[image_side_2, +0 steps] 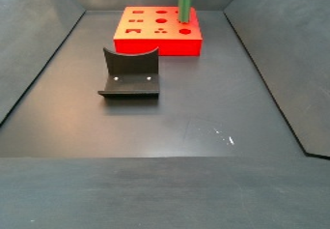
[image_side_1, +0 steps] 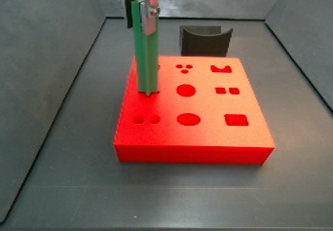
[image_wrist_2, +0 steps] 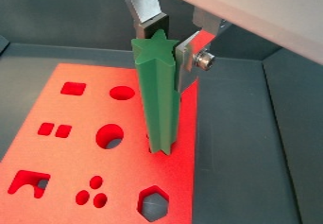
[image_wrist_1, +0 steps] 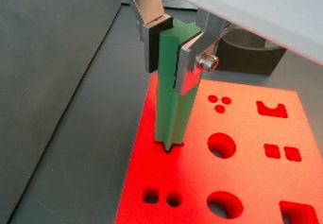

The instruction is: Insert the star object.

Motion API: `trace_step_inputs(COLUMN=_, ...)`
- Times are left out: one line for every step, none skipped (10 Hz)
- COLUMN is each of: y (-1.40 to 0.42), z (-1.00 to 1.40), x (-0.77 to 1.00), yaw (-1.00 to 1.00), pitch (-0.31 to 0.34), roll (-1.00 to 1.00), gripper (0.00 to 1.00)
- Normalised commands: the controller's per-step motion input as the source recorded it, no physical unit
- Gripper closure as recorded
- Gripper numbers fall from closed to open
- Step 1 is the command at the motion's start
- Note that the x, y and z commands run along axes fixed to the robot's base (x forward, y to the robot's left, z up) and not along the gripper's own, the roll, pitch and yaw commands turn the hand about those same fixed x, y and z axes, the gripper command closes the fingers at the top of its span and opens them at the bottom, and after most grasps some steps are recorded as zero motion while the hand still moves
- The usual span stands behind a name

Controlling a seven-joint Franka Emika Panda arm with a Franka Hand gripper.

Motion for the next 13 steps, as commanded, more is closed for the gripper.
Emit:
trace_step_inputs(y=-0.14, z=0.00, x=0.24, yaw=0.00, pitch=0.039, roll=0.06, gripper=1.00)
trace_step_inputs(y=0.00, z=-0.09, x=0.06, yaw=0.00, pitch=0.047, roll=0.10, gripper=1.00)
trace_step_inputs(y=0.00, z=-0.14, x=0.00, yaw=0.00, pitch=0.044, roll=0.10, gripper=1.00)
trace_step_inputs(y=0.10, z=-0.05, x=-0.09, yaw=-0.03, pitch=0.081, roll=0.10, gripper=1.00)
trace_step_inputs(y=0.01, z=0.00, x=-0.11, yaw=0.00, pitch=0.090, roll=0.14, gripper=1.00)
trace_step_inputs(y=0.00, z=0.00, x=-0.08, yaw=0.05, pitch=0.066, roll=0.16, gripper=1.00)
trace_step_inputs(y=-0.05, z=0.00, x=0.00, yaw=0.06, pitch=0.070, roll=0.17, gripper=1.00)
trace_step_inputs(y=-0.07, z=-0.08, x=0.00, yaw=0.05, pitch=0.044, roll=0.15, gripper=1.00)
trace_step_inputs(y=-0.13, z=-0.03, x=0.03, yaw=0.00, pitch=0.023, roll=0.10, gripper=1.00)
trace_step_inputs(y=0.03, z=0.00, x=0.00, yaw=0.00, pitch=0.000, roll=0.00, gripper=1.00)
trace_step_inputs(y=0.00, z=-0.09, x=0.01, yaw=-0.01, pitch=0.000, roll=0.00, gripper=1.00)
trace_step_inputs(y=0.00, z=-0.14, x=0.00, yaw=-0.07, pitch=0.000, roll=0.06, gripper=1.00)
trace_step_inputs(y=-0.01, z=-0.40, x=0.07, yaw=-0.03, pitch=0.070, roll=0.04, gripper=1.00)
